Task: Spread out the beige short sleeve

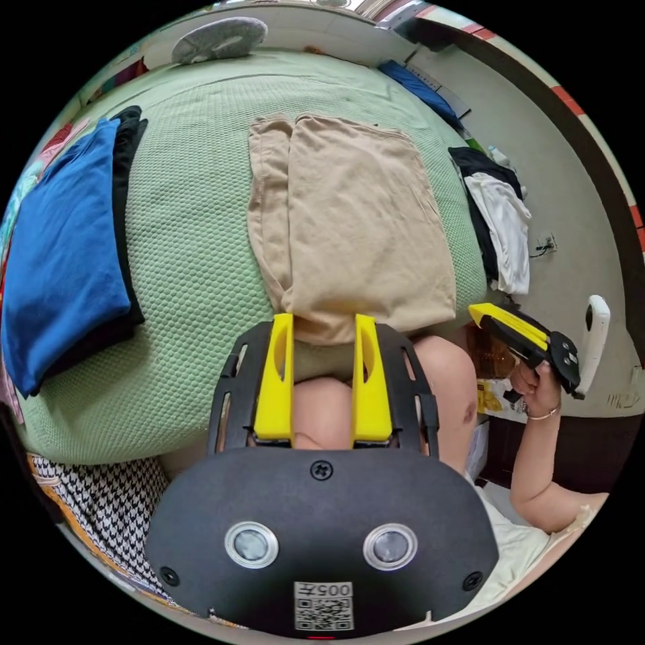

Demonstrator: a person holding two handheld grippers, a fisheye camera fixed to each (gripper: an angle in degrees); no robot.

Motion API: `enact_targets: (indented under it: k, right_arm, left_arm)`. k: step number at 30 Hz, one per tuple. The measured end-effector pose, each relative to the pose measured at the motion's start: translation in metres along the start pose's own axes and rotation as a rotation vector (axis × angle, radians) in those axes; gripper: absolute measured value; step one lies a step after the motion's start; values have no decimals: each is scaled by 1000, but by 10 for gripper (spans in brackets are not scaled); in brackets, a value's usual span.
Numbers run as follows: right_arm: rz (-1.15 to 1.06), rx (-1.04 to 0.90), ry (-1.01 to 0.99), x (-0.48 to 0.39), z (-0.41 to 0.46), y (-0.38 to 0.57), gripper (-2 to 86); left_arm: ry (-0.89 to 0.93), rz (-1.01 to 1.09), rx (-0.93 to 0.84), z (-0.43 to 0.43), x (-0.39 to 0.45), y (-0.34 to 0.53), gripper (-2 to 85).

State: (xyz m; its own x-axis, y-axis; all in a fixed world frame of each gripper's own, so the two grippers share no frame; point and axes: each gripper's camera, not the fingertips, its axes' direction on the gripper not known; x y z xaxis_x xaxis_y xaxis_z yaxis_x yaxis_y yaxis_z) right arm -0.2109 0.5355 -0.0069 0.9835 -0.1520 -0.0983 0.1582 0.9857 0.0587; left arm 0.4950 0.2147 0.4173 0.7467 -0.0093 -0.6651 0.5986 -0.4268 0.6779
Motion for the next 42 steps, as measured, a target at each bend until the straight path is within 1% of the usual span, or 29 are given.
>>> enact_targets:
  k: [6,9,12,13,15,17,19,25,33,36,39,42]
  right_arm:
    - [19,72,9,12,-9,-31,-7]
    - [49,158,53,27,-14,-66,-2]
    - [60,265,-15,42,-14,-108,15]
    - [19,302,-49,43,-10,-124,39]
    - [-37,277,-67,43,4,-152,80]
    - [-18,146,-44,47,35,-188,106]
    - [8,66,-23,51,57,-207,111]
    - [35,-22,39,41,97,-232,87]
    - [45,1,59,21,110,-222,72]
    - [32,15,86,2,108,-213,27]
    - [12,32,129,-22,96,-202,5]
    - [6,105,119,-41,62,-190,-1]
  left_arm:
    - [-104,21,-33,-1,19,1,119]
    - [-119,51,-27,-4,28,5,102]
    - [-110,54,-23,-8,30,10,90]
    - [-96,50,-25,-10,29,12,89]
    - [-70,41,-29,-14,26,14,87]
    - [-50,38,-32,-19,25,18,86]
    - [-49,38,-30,-23,27,21,86]
    - [-131,102,-49,-35,46,32,96]
    - [-149,92,-50,-60,50,51,92]
    - [-129,103,-23,-74,51,62,76]
    - [-90,104,31,-95,48,79,63]
    - [-26,104,92,-124,46,99,59]
